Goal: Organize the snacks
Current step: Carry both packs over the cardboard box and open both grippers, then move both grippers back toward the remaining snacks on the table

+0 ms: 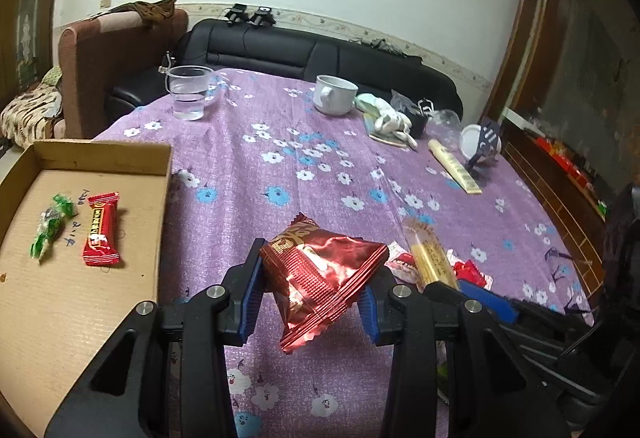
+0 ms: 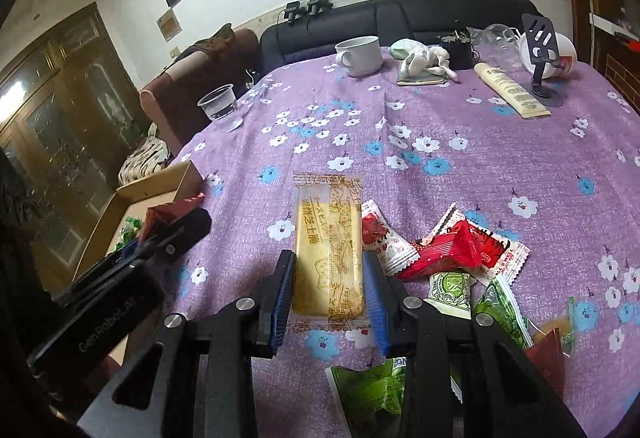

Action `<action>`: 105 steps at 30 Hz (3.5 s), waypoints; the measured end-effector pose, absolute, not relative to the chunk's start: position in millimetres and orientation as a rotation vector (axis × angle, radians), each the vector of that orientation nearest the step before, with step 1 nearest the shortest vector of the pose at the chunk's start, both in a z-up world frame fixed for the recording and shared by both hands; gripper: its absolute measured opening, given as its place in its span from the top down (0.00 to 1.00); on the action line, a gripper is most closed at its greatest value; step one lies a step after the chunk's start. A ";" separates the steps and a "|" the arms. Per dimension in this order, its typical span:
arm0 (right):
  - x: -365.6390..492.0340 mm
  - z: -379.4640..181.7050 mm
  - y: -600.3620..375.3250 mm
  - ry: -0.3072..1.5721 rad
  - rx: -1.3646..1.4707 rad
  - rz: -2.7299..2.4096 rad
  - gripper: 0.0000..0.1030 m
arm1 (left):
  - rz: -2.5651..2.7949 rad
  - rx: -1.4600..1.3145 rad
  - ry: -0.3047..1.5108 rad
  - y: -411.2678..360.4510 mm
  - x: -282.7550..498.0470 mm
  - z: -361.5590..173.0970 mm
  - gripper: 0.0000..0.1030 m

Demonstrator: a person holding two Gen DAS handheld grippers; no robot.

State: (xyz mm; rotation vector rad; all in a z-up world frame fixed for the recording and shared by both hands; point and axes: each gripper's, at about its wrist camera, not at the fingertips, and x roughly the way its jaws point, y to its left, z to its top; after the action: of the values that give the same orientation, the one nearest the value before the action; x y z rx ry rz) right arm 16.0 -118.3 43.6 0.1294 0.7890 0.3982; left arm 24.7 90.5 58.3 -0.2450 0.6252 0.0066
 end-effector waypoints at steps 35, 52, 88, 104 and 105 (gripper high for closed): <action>-47.1 61.8 48.4 0.858 0.056 0.800 0.67 | 0.223 -0.354 0.754 243.4 -55.0 39.8 0.62; -48.3 20.0 76.4 0.888 -0.013 0.827 0.67 | 0.257 -0.296 0.783 247.5 -60.9 19.0 0.62; -53.3 58.9 31.1 0.859 0.144 0.826 0.58 | 0.152 -0.371 0.611 255.0 -87.4 36.0 0.39; -29.2 83.7 -130.0 0.805 0.247 0.677 0.54 | 0.075 -0.305 0.628 209.9 -85.9 58.7 0.31; -26.0 86.8 -146.0 0.784 0.259 0.644 0.54 | 0.062 -0.304 0.636 205.9 -85.2 59.4 0.31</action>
State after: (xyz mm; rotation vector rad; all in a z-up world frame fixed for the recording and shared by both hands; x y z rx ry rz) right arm -26.0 -146.0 86.8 0.2594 0.7845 0.6444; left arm -85.2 205.9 59.4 -0.3043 0.6365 0.0624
